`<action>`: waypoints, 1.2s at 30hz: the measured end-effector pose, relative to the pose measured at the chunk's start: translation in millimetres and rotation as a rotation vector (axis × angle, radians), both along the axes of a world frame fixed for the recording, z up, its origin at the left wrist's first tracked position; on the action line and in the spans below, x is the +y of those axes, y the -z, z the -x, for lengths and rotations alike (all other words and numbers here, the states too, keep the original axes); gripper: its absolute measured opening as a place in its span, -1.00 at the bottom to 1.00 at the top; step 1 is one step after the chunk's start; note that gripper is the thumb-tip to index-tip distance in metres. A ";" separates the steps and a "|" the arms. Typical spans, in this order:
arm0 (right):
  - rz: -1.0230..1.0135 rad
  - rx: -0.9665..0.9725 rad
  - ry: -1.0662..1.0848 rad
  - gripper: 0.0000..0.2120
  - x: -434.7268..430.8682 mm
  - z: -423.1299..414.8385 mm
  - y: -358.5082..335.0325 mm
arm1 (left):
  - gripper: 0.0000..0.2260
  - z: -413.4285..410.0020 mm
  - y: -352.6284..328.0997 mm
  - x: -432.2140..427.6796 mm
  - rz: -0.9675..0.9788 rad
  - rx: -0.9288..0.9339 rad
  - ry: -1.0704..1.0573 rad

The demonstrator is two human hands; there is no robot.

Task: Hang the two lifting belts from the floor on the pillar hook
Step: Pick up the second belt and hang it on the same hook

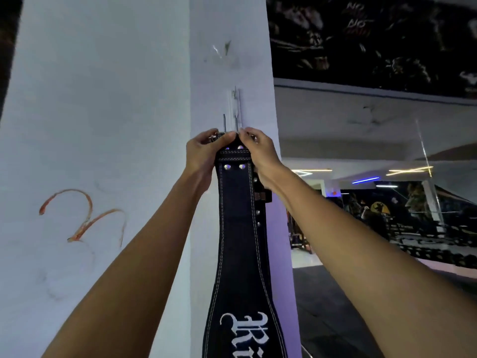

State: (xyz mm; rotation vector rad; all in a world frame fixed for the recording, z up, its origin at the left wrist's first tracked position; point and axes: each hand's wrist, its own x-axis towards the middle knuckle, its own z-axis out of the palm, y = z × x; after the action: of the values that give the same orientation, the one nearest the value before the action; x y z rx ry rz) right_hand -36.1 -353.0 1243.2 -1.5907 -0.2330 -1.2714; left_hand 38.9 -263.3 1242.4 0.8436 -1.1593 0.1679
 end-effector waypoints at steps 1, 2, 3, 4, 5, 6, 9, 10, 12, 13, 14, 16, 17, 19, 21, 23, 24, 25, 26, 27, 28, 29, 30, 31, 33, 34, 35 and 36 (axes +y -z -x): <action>0.001 -0.008 0.008 -0.62 -2.2 -6.6 -11.1 | -0.83 -2.2 -12.2 -3.7 0.028 0.002 -0.006; 0.010 -0.024 0.034 -0.63 -5.9 -14.7 -20.5 | -0.77 -5.5 -22.9 -7.5 0.057 0.004 -0.022; 0.031 -0.043 0.082 -0.64 -9.1 -20.7 -27.4 | -0.69 -10.1 -32.8 -12.1 0.078 -0.006 -0.049; 0.056 -0.069 0.126 -0.63 -14.4 -26.5 -32.5 | -0.63 -13.3 -40.1 -16.9 0.092 -0.022 -0.073; 0.075 -0.090 0.152 -0.61 -19.0 -30.2 -35.8 | -0.59 -16.7 -45.7 -21.5 0.100 -0.043 -0.096; 0.086 -0.109 0.152 -0.58 -23.9 -34.2 -38.8 | -0.58 -19.8 -49.9 -26.1 0.107 -0.061 -0.117; 0.134 -0.122 0.155 -0.48 -39.5 -41.5 -45.6 | -0.53 -33.9 -55.4 -43.4 0.114 -0.076 -0.132; 0.146 -0.125 0.169 -0.50 -44.9 -43.8 -49.2 | -0.50 -38.8 -57.5 -49.4 0.111 -0.084 -0.120; 0.159 -0.119 0.195 -0.54 -53.3 -47.0 -57.7 | -0.47 -43.0 -61.9 -59.3 0.099 -0.101 -0.121; 0.157 -0.115 0.194 -0.55 -56.9 -48.2 -62.5 | -0.47 -43.9 -64.6 -62.7 0.089 -0.112 -0.123; 0.151 -0.112 0.187 -0.56 -60.7 -50.6 -67.4 | -0.52 -46.3 -67.7 -66.3 0.087 -0.129 -0.121; 0.146 -0.108 0.175 -0.59 -64.5 -55.0 -75.6 | -0.68 -50.9 -74.4 -72.3 0.108 -0.138 -0.115; 0.147 -0.104 0.171 -0.59 -65.1 -57.7 -79.2 | -0.74 -53.3 -77.7 -74.5 0.122 -0.131 -0.121; 0.142 -0.098 0.165 -0.59 -67.3 -64.7 -86.1 | -0.81 -58.6 -84.1 -80.4 0.153 -0.143 -0.153; 0.133 -0.099 0.168 -0.59 -69.4 -72.2 -90.9 | -0.93 -63.5 -89.4 -86.8 0.160 -0.167 -0.211; 0.121 -0.100 0.174 -0.59 -71.8 -78.6 -93.6 | -0.95 -69.4 -93.8 -94.1 0.164 -0.172 -0.284; 0.116 -0.101 0.177 -0.59 -73.6 -82.0 -94.9 | -0.89 -72.4 -95.5 -98.4 0.166 -0.164 -0.320; 0.114 -0.109 0.185 -0.59 -76.0 -85.2 -96.4 | -0.79 -74.9 -97.2 -102.6 0.174 -0.143 -0.348; 0.112 -0.118 0.198 -0.58 -77.9 -88.0 -97.8 | -0.73 -77.7 -99.7 -106.6 0.191 -0.126 -0.375; 0.113 -0.129 0.216 -0.59 -78.5 -90.3 -98.9 | -0.75 -79.2 -102.2 -109.0 0.218 -0.110 -0.408; 0.111 -0.137 0.236 -0.59 -78.8 -91.9 -100.1 | -0.78 -79.7 -105.3 -110.2 0.242 -0.095 -0.446; 0.105 -0.146 0.255 -0.61 -79.3 -93.8 -102.2 | -0.79 -79.1 -108.5 -110.7 0.265 -0.070 -0.485; 0.095 -0.147 0.268 -0.63 -79.6 -95.2 -104.4 | -0.80 -78.8 -111.7 -110.9 0.287 -0.052 -0.513; 0.085 -0.145 0.275 -0.66 -79.4 -96.3 -106.9 | -0.80 -78.3 -114.2 -110.9 0.300 -0.034 -0.525; 0.057 -0.132 0.279 -0.69 -79.3 -97.2 -111.1 | -0.81 -76.9 -116.5 -111.0 0.306 -0.004 -0.530; 0.048 -0.121 0.285 -0.70 -80.0 -97.3 -112.2 | -0.81 -75.9 -116.4 -110.8 0.304 0.012 -0.525; 0.052 -0.117 0.298 -0.69 -81.6 -97.7 -113.6 | -0.81 -74.7 -116.9 -110.7 0.302 0.027 -0.515; 0.064 -0.116 0.313 -0.68 -82.6 -98.3 -114.4 | -0.81 -73.9 -117.6 -110.8 0.304 0.035 -0.511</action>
State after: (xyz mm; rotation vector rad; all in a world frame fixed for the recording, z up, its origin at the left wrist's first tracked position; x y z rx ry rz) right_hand 62.3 -435.6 1357.7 -1.6544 -0.0997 -1.6139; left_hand 112.8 -374.1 1360.1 0.8516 -0.8377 0.7286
